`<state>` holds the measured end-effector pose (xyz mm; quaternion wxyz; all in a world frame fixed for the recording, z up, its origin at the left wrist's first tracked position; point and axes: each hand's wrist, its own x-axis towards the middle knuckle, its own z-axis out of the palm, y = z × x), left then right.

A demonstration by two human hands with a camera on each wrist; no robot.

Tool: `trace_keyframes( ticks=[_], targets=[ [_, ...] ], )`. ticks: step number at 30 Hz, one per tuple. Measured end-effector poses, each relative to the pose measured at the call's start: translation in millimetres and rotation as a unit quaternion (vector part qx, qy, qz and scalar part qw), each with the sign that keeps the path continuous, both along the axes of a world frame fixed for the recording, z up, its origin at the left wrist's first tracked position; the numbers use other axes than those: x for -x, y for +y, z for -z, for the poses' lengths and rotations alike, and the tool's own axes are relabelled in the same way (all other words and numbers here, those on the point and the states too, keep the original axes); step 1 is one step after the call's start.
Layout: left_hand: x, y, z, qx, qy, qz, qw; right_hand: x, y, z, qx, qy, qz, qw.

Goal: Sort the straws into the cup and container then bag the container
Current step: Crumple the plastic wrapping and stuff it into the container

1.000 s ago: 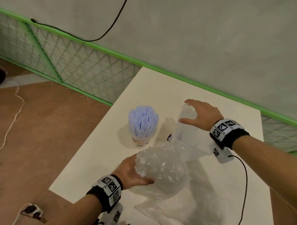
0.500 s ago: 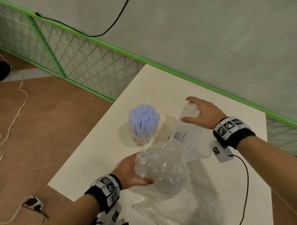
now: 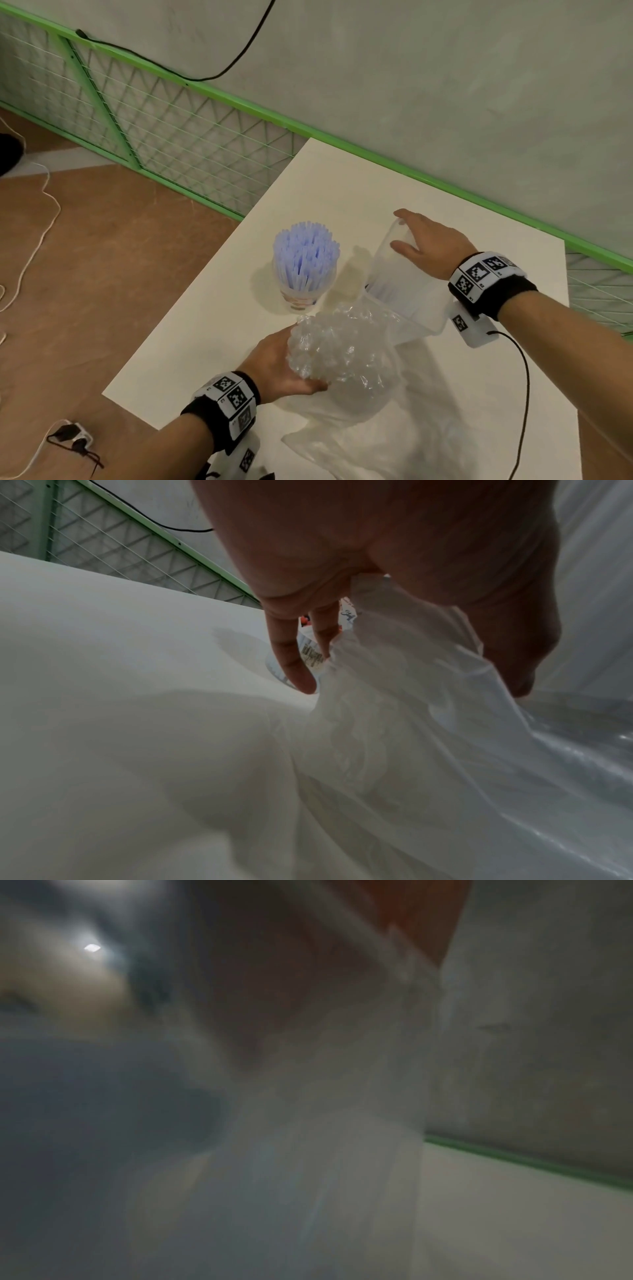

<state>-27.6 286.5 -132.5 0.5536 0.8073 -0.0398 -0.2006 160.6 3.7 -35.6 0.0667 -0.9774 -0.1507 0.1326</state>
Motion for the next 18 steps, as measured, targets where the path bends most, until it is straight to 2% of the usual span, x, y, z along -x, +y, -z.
trace_keyframes(
  ticks=[5,11,15,18],
  targets=[
    [1,1,-1,0.011,0.005,-0.001,1.0,6,-3,-6,0.053,0.011,-0.038,0.998],
    [2,0,-3,0.021,0.009,-0.009,1.0,3,-1,-3,0.09,-0.045,-0.017,0.995],
    [2,0,-3,0.032,0.011,-0.014,0.999,8,-4,-14,0.02,-0.028,-0.022,0.999],
    [1,0,-1,0.029,0.008,-0.009,1.0,28,-5,-33,-0.104,-0.124,-0.013,0.987]
  ],
)
